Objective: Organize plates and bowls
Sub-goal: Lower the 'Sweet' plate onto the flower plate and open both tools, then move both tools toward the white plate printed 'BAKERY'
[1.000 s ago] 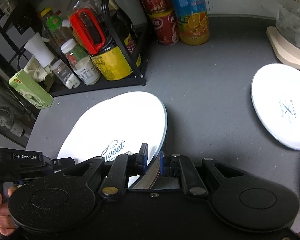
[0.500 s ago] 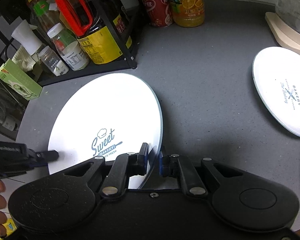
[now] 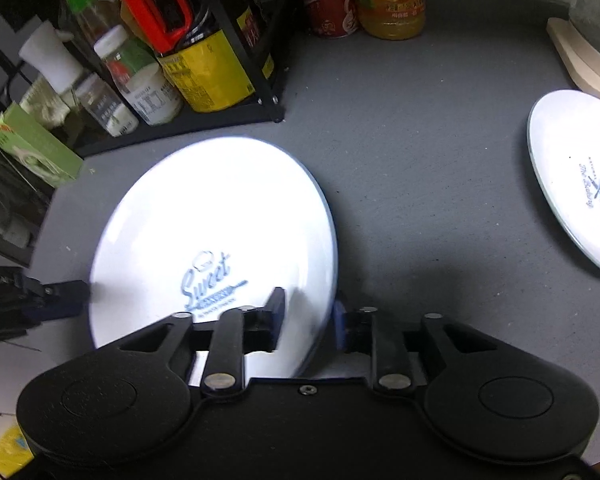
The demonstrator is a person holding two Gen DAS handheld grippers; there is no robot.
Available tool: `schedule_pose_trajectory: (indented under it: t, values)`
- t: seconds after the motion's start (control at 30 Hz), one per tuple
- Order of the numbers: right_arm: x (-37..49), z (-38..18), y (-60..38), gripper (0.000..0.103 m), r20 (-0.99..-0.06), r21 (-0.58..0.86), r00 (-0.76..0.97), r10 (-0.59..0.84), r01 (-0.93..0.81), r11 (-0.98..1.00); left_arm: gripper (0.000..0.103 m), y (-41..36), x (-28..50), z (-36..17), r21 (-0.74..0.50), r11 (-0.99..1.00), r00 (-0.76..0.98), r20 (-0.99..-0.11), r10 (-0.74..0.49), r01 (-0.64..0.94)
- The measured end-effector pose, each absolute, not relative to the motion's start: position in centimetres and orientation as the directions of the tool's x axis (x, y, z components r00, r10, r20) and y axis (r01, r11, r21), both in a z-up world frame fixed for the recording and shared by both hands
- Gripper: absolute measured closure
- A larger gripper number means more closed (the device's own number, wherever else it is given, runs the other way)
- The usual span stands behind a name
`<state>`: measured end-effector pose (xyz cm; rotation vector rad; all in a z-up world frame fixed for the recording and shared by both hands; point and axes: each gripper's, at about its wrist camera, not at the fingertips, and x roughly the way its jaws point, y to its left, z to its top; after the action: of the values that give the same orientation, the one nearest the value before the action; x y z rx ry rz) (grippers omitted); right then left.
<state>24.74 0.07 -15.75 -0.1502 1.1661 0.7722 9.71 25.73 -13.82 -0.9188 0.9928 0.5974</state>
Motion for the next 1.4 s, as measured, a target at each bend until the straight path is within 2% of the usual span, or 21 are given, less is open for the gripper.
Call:
schedule_pose_trajectory:
  t: [0.03, 0.1, 0.17, 0.33, 0.4, 0.57, 0.97, 1.4]
  values:
    - [24.7, -15.4, 0.0, 0.054, -0.861, 0.284, 0.171, 0.478, -0.617, 0.734, 0.060, 25.6, 9.9, -13.5, -0.366, 0.510, 0.442, -0.896, 0.032, -0.779]
    - [24.7, -14.7, -0.1, 0.049, -0.851, 0.295, 0.172, 0.496, -0.626, 0.722, 0.045, 25.2, 10.5, -13.0, -0.355, 0.527, 0.444, -0.895, 0.047, -0.772]
    - [24.8, -14.1, -0.3, 0.045, -0.844, 0.300, 0.173, 0.508, -0.633, 0.713, 0.040, 24.7, 11.1, -12.4, -0.353, 0.550, 0.453, -0.890, 0.052, -0.757]
    - [25.1, -12.8, -1.3, 0.019, -0.829, 0.305, 0.187, 0.527, -0.638, 0.707, 0.034, 23.4, 12.8, -11.7, -0.363, 0.592, 0.472, -0.881, 0.032, -0.719]
    - [25.4, -12.3, -1.8, 0.013, -0.830, 0.292, 0.204, 0.520, -0.635, 0.716, 0.032, 22.8, 13.6, -11.5, -0.367, 0.611, 0.477, -0.879, 0.019, -0.701]
    - [26.1, -11.8, -3.3, 0.008, -0.835, 0.250, 0.248, 0.492, -0.625, 0.739, 0.030, 21.0, 15.6, -11.4, -0.373, 0.654, 0.483, -0.876, -0.014, -0.658]
    - [28.9, -10.0, -8.9, 0.008, -0.827, 0.217, 0.343, 0.445, -0.535, 0.816, 0.030, 16.6, 20.8, -11.3, -0.406, 0.722, 0.496, -0.863, -0.100, -0.561]
    - [34.0, -8.7, -13.3, 0.006, -0.821, 0.187, 0.397, 0.409, -0.490, 0.851, 0.030, 12.4, 25.7, -11.5, -0.443, 0.725, 0.506, -0.849, -0.152, -0.526]
